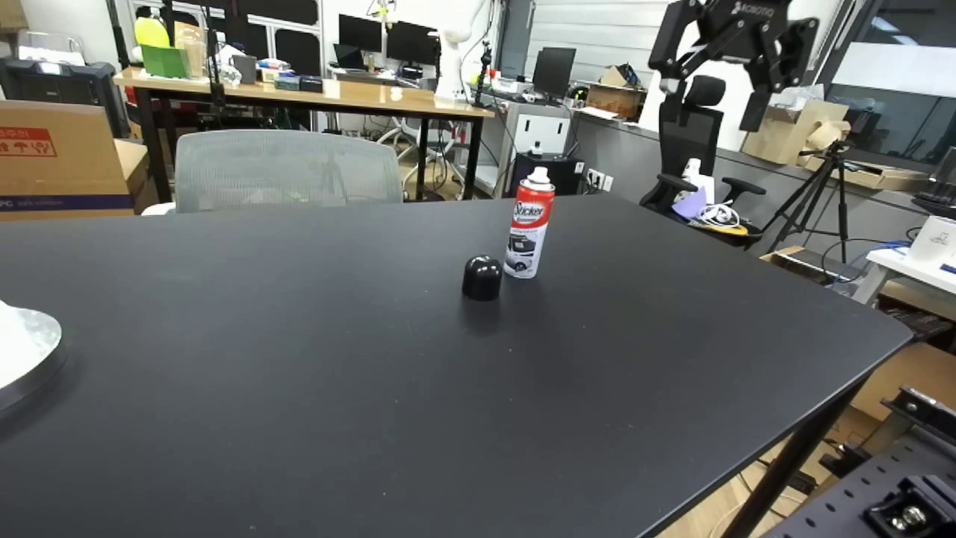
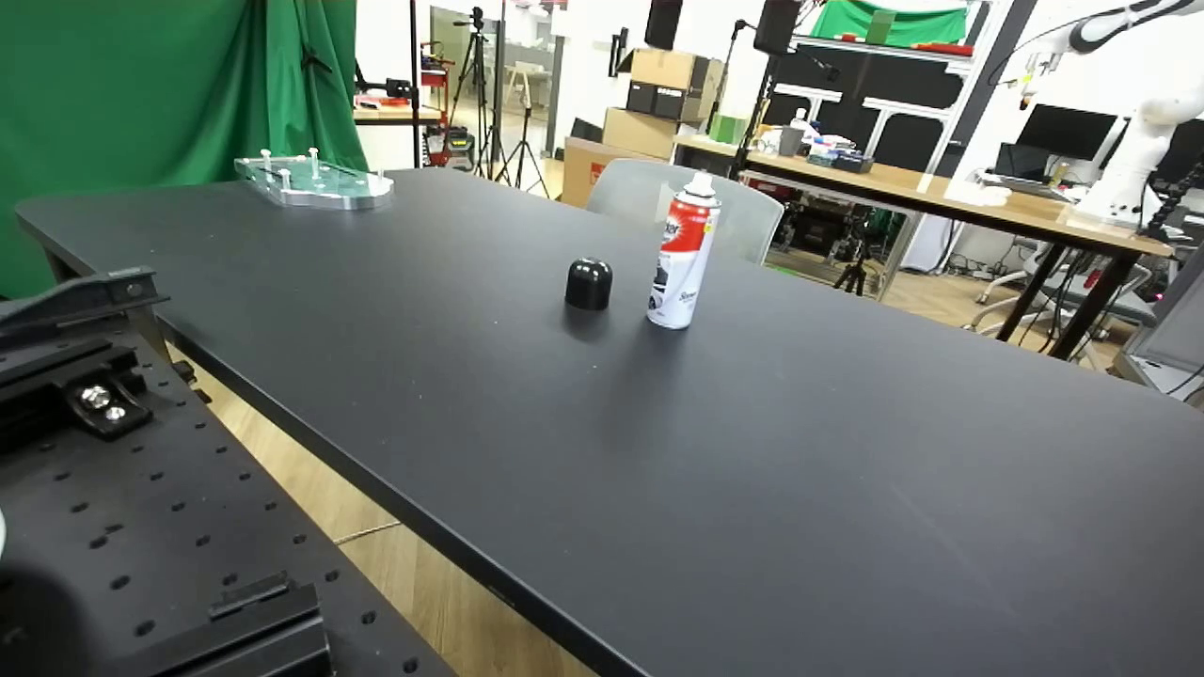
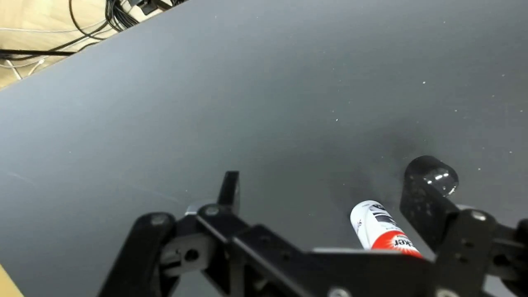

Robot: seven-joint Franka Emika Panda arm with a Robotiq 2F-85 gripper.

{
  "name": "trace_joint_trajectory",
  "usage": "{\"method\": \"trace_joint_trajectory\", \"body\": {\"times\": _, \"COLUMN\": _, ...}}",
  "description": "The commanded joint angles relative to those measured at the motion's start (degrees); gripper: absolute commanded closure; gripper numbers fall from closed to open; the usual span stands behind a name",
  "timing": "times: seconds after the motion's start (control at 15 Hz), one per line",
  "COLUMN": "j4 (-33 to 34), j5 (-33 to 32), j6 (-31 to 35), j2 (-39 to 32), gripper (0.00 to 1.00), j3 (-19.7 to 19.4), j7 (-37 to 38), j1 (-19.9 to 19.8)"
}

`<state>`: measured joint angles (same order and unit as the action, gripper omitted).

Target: Place the lid on the spray can

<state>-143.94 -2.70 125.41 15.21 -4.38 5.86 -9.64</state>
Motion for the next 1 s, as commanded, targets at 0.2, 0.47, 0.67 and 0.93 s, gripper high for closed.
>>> {"method": "trace_joint_trajectory", "body": {"times": 0.2, "j4": 7.61, "j5": -0.55, "j6": 10.00, "j2": -16.40, "gripper": 0.00, "j3": 2.07, "j7": 5.65, "j1": 3.55}}
{"method": "trace_joint_trajectory", "body": {"times": 0.47, "j4": 10.60, "j5": 1.77, "j6": 15.72, "j2": -23.45, "gripper": 0.00, "j3": 2.53, "j7": 6.16, "j1": 6.17}}
{"method": "trace_joint_trajectory", "body": {"times": 0.67, "j4": 13.01, "j5": 8.04, "j6": 17.88, "j2": -28.04, "gripper": 0.00, "j3": 3.88, "j7": 4.00, "j1": 7.60}}
{"method": "trace_joint_trajectory", "body": {"times": 0.93, "j4": 12.37, "j5": 8.78, "j6": 17.89, "j2": -28.38, "gripper": 0.00, "j3": 3.82, "j7": 3.53, "j1": 8.53}}
